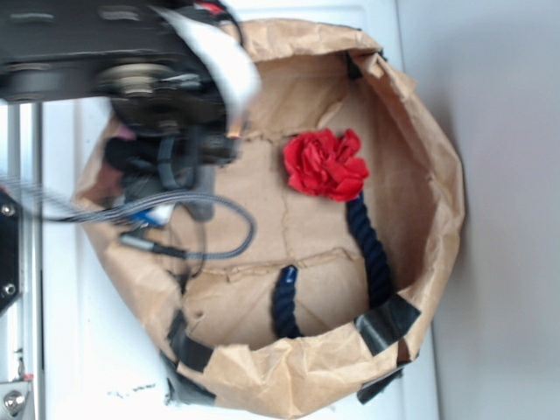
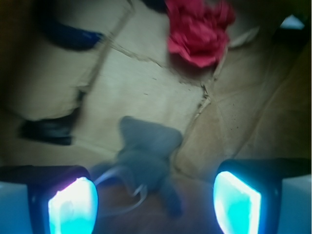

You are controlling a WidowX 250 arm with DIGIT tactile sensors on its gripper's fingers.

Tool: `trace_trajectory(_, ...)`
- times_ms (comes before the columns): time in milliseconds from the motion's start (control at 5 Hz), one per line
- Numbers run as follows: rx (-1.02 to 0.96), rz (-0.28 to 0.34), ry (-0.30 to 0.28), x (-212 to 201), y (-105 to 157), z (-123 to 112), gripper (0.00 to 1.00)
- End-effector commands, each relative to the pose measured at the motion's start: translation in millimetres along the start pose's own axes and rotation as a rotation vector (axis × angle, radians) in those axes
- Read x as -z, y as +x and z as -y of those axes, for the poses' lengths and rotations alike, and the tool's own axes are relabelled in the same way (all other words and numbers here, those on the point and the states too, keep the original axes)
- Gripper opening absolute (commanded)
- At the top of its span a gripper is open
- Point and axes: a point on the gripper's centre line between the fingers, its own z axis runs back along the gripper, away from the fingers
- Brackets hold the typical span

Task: Grab the gray animal.

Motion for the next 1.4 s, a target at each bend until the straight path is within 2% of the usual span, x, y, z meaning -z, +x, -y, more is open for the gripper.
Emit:
trace_trajectory(0,-0.029,-0.013,0.059,13.0,10.5,-12.3,1.0)
trace_trajectory(400,-0.029,-0.013,0.059,13.0,10.5,-12.3,1.0)
trace_trajectory(600,-0.061,-0.005,-0.038,13.4,6.7,-0.9,1.0)
trace_trajectory(800,-0.177,0.013,-0.074,16.6,5.1,11.7,1.0)
trace_trajectory(1000,-0.265,0.006,-0.083,15.0,9.7,15.0,1.0)
trace_trajectory(1200,-0.309,0.014,-0.118,4.3,18.4,2.4,1.0)
